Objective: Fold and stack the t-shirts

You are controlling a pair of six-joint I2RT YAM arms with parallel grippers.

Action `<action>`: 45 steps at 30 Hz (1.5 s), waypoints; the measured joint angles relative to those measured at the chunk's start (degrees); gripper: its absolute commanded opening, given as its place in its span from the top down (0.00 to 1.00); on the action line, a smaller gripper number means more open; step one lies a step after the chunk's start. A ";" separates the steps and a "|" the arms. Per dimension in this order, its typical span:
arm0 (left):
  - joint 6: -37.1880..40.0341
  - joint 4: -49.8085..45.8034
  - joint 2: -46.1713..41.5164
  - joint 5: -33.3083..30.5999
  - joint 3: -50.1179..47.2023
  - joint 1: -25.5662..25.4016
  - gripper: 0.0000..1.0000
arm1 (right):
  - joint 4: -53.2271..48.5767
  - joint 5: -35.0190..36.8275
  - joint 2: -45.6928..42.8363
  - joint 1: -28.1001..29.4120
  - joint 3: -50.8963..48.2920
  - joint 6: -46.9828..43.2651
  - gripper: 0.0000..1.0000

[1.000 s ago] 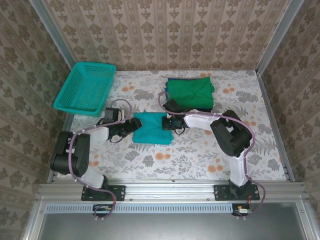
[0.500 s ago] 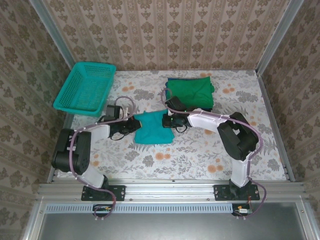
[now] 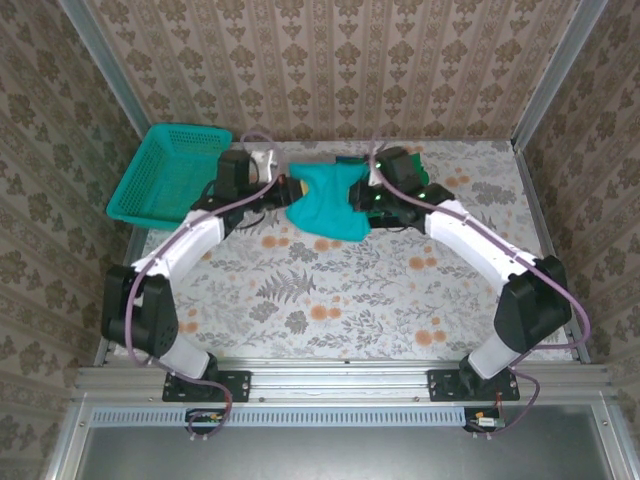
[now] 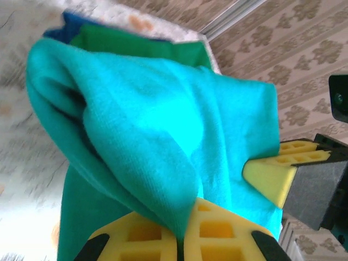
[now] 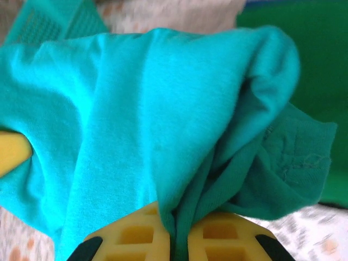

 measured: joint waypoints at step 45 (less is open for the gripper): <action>0.70 -21.90 32.63 -1.14 42.93 -7.48 0.93 | -7.63 -13.94 18.53 -24.22 13.51 -2.36 1.00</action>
